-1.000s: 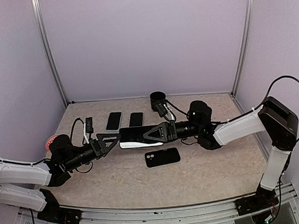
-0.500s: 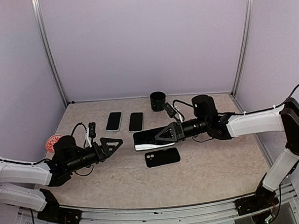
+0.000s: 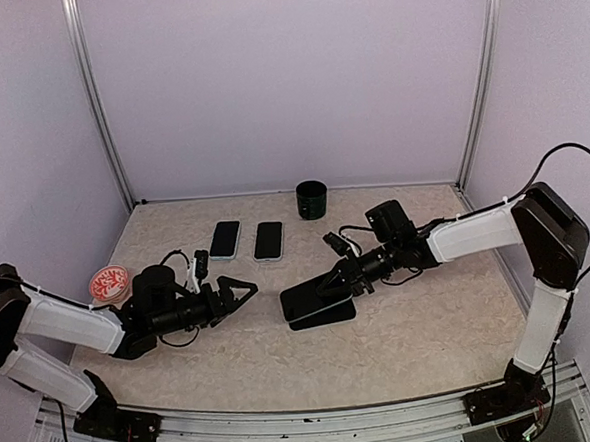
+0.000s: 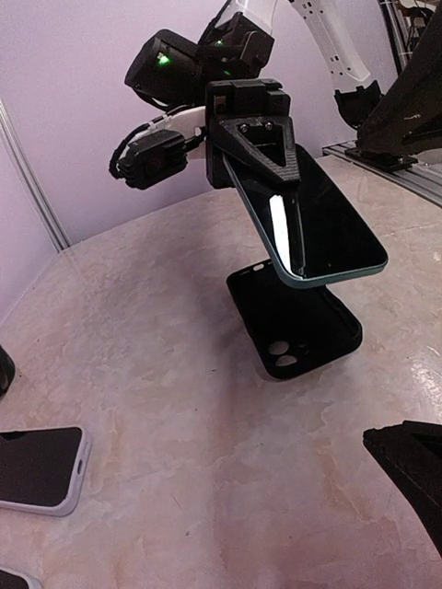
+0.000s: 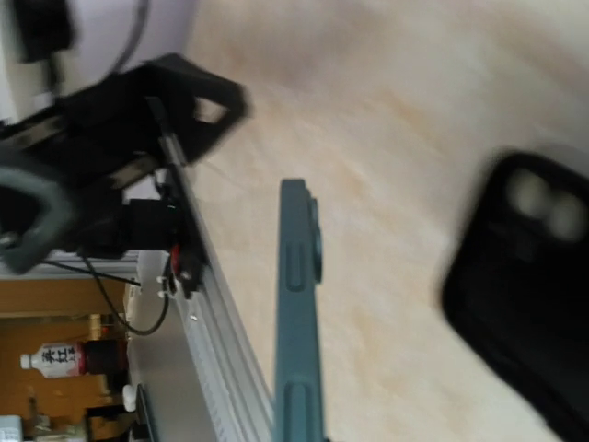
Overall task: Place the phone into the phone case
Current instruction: Install the phone into the phone case.
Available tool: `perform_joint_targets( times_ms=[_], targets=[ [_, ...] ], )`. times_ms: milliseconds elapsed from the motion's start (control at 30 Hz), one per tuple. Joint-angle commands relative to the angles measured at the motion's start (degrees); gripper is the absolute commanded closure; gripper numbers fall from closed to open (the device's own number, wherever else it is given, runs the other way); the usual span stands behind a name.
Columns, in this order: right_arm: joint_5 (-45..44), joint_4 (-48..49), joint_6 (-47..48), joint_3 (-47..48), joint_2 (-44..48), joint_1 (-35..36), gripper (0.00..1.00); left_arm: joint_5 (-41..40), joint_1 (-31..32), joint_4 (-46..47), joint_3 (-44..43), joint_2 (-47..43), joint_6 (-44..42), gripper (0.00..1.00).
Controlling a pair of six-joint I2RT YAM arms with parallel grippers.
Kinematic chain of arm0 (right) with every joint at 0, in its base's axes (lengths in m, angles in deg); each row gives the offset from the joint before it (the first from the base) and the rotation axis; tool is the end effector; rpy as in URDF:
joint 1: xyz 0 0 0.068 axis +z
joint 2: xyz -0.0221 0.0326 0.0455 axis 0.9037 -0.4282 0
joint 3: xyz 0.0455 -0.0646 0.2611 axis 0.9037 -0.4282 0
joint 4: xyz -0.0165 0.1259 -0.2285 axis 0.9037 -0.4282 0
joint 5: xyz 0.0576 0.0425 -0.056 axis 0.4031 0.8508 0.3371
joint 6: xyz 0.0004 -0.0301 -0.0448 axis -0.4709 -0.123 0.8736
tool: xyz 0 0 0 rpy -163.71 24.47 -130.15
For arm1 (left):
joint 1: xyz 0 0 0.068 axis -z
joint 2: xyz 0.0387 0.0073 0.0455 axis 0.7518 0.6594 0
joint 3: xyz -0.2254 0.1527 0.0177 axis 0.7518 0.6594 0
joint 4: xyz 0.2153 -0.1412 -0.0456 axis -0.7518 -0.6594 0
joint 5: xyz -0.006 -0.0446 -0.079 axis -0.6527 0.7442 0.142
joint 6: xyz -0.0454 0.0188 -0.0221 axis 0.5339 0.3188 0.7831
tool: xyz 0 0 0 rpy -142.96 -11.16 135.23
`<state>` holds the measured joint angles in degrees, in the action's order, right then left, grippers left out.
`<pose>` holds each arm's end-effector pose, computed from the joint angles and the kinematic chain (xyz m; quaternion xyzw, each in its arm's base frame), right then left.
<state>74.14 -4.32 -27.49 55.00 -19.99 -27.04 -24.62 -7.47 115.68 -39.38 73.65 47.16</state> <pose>0.2718 0.2451 0.1851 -0.1562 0.8190 0.5508 0.0385 0.1797 -0.1685 0.1626 -0.0075 0.8002 -0.4940 0.3400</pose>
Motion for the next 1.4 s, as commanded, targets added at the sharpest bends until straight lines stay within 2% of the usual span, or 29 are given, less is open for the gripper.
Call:
perform_joint_targets(
  times_ms=[0,200,500,1067,1367],
  targets=[
    [4.2,-2.9,-0.9,1.7,-4.3,-1.6,1.0,1.0,0.2,2.0,-2.7,3.7,1.2,0.01],
    [-0.6,-6.7,3.3,3.3,-4.3,-1.9,1.0,3.4,0.5,3.5,-5.2,9.8,2.3,0.01],
    [-1.3,-7.4,3.7,4.6,-6.9,-3.1,1.0,6.0,1.5,8.2,-7.1,17.2,4.7,0.01],
    [-1.1,-6.6,1.7,4.8,-11.6,-3.6,1.0,5.3,4.9,9.0,-9.7,22.6,5.7,0.01],
    [-0.4,-5.5,-0.1,3.0,-13.1,-3.6,1.0,2.8,6.7,5.7,-12.6,26.3,6.6,0.01]
  ],
)
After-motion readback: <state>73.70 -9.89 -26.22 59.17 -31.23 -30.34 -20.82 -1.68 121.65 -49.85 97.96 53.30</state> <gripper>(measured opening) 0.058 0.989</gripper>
